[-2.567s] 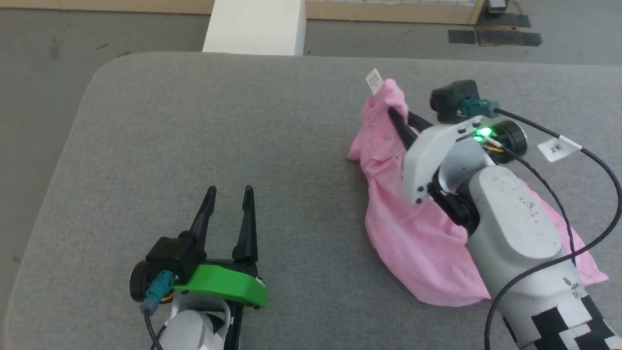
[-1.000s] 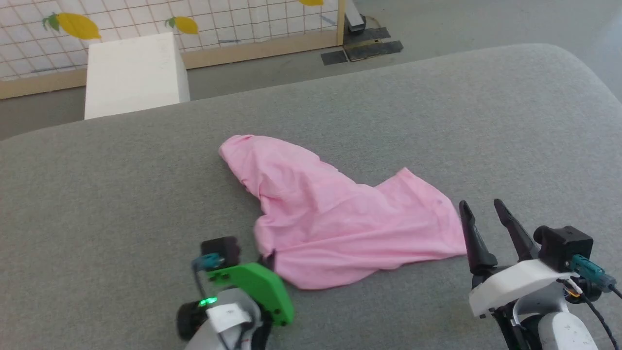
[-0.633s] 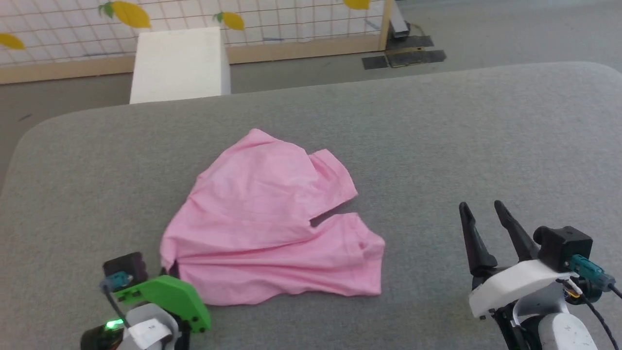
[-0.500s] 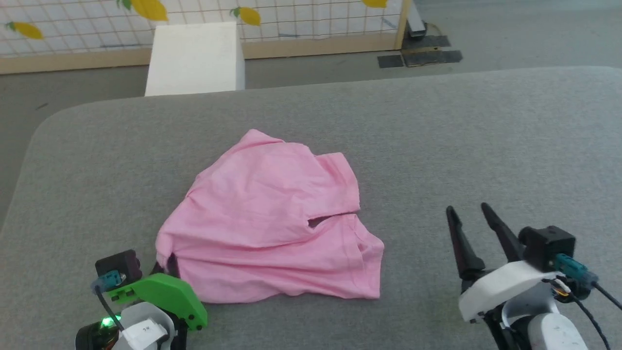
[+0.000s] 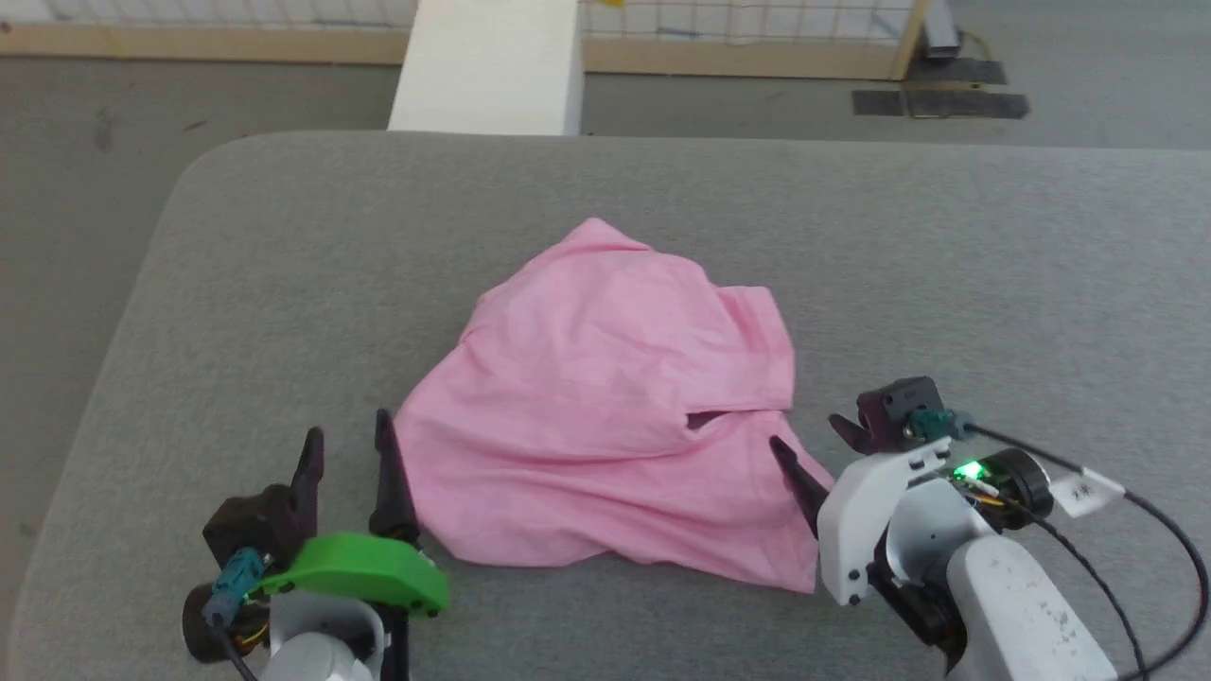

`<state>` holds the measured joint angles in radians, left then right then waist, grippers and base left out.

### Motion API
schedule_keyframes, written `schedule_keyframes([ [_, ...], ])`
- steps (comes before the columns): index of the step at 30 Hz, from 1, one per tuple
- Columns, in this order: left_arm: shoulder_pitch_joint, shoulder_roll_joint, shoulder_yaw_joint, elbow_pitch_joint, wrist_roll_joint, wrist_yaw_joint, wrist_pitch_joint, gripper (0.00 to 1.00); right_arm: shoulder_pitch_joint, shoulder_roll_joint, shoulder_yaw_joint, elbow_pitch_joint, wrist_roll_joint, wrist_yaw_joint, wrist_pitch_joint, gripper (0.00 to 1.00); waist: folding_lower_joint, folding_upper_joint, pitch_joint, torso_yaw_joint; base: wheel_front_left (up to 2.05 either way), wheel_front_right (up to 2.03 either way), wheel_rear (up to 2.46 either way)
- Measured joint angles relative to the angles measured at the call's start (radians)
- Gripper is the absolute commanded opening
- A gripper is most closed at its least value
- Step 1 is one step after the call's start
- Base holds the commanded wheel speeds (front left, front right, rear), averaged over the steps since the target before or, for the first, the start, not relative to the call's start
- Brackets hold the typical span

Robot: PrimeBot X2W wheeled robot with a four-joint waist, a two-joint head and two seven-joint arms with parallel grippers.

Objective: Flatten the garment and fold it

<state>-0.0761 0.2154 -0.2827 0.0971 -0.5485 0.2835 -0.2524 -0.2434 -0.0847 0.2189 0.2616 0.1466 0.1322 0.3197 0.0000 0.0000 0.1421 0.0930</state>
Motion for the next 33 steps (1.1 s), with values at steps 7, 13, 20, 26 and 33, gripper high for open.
schedule_keyframes([
  [7, -0.027, -0.121, 0.081, -0.058, 0.139, -0.071, -0.006, 1.00, -0.090, -0.047, 0.017, 0.112, 0.034, 0.000, 0.174, 1.00, 0.0000, 0.0000, 0.035, 0.079, 0.00, 0.00, 0.00],
  [13, -0.027, -0.153, 0.114, -0.051, 0.207, -0.119, -0.006, 1.00, -0.124, -0.077, 0.040, 0.123, 0.070, 0.000, 0.244, 0.00, 0.0000, 0.0000, 0.068, 0.127, 0.00, 0.00, 0.00],
  [20, -0.026, -0.160, 0.144, -0.051, 0.229, -0.153, -0.006, 1.00, -0.126, -0.114, -0.082, 0.095, 0.074, 0.000, 0.195, 0.00, 0.0000, 0.0000, 0.076, 0.130, 0.00, 0.00, 0.00],
  [26, -0.027, -0.162, 0.128, -0.045, 0.232, -0.163, -0.006, 1.00, -0.127, -0.179, -0.325, 0.104, 0.010, 0.000, 0.181, 0.00, 0.0001, 0.0000, 0.072, 0.113, 0.00, 0.00, 0.00],
  [33, -0.028, -0.163, 0.101, -0.020, 0.233, -0.187, -0.006, 1.00, -0.140, -0.216, -0.458, 0.163, -0.069, 0.000, 0.114, 0.00, 0.0001, 0.0000, 0.084, 0.099, 0.00, 0.00, 0.00],
])
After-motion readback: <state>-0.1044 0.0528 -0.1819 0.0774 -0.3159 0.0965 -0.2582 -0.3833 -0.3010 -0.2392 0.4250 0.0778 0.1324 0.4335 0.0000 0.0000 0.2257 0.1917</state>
